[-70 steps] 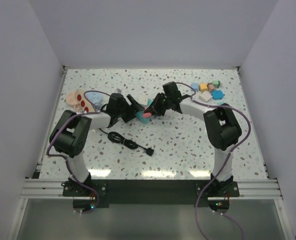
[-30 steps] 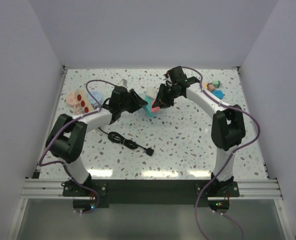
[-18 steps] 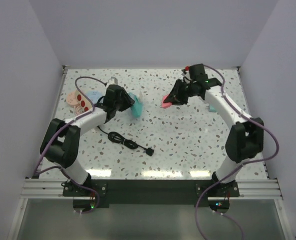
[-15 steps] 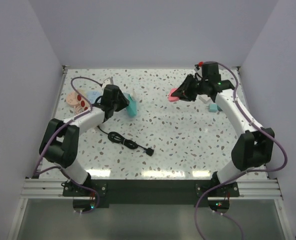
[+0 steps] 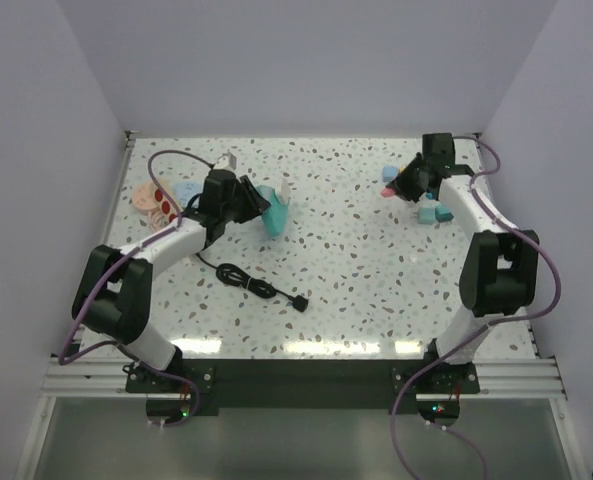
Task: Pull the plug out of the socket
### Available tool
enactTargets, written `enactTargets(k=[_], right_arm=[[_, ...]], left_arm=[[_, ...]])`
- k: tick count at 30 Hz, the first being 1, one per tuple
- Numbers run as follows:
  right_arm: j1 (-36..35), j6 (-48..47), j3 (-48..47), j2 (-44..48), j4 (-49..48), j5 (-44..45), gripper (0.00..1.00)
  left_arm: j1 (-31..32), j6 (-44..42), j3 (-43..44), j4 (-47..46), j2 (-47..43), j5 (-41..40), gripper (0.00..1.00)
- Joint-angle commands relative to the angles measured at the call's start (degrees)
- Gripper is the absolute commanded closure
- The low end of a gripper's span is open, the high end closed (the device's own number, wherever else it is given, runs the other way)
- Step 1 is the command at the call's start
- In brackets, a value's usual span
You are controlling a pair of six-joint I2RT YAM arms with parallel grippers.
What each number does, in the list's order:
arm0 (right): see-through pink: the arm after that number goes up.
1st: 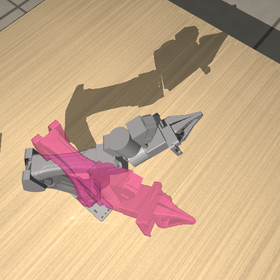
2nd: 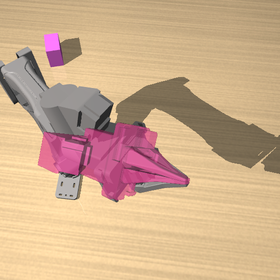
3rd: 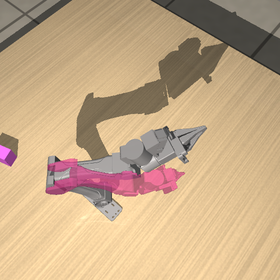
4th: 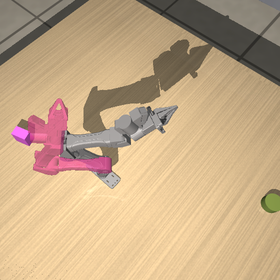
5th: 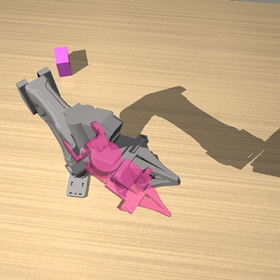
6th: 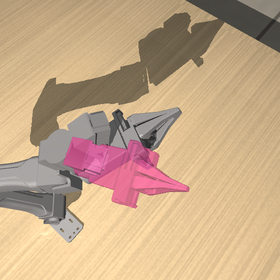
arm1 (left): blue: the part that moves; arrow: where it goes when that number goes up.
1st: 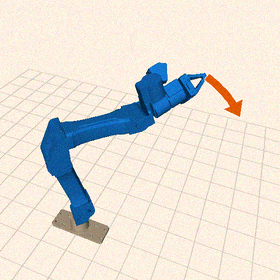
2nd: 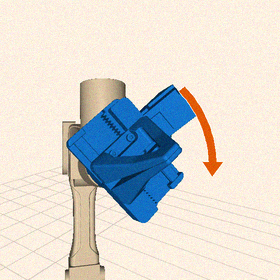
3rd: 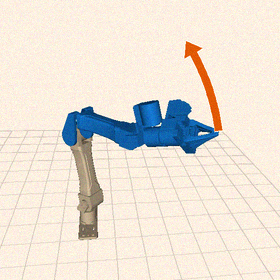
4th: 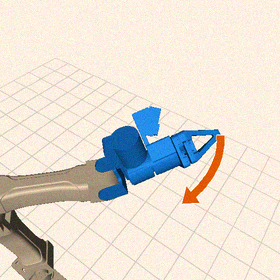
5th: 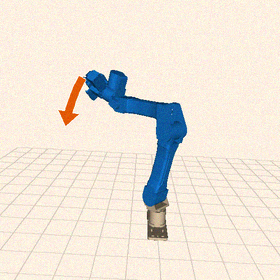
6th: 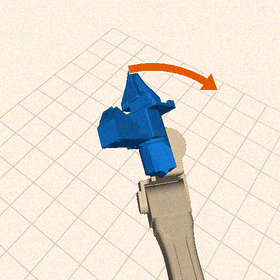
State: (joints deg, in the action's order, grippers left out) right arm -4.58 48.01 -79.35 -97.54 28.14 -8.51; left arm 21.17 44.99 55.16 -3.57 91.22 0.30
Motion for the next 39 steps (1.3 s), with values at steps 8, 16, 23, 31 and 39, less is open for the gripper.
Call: enactTargets(k=[8,16,23,31,39], right_arm=[[7.5,2.8,-6.8,-16.7,-9.5,14.1,0.96],[10.8,-0.5,-13.8,-21.7,-9.3,8.6,0.36],[9.6,-4.1,-4.7,-9.4,-5.3,0.8,0.08],[-2.8,-4.6,7.5,2.1,-8.3,-11.8,0.08],[-9.1,1.9,4.0,-3.1,-7.7,-13.9,0.08]], left_arm=[[0.3,-4.7,1.4,-9.1,1.8,17.4,1.0],[0.9,-5.3,2.0,-9.8,5.4,23.2,1.0],[1.9,-6.6,3.7,-7.4,5.6,21.4,1.0],[5.2,-6.9,6.7,-5.0,7.5,19.1,1.0],[10.2,-11.5,11.7,2.9,8.4,11.6,1.0]])
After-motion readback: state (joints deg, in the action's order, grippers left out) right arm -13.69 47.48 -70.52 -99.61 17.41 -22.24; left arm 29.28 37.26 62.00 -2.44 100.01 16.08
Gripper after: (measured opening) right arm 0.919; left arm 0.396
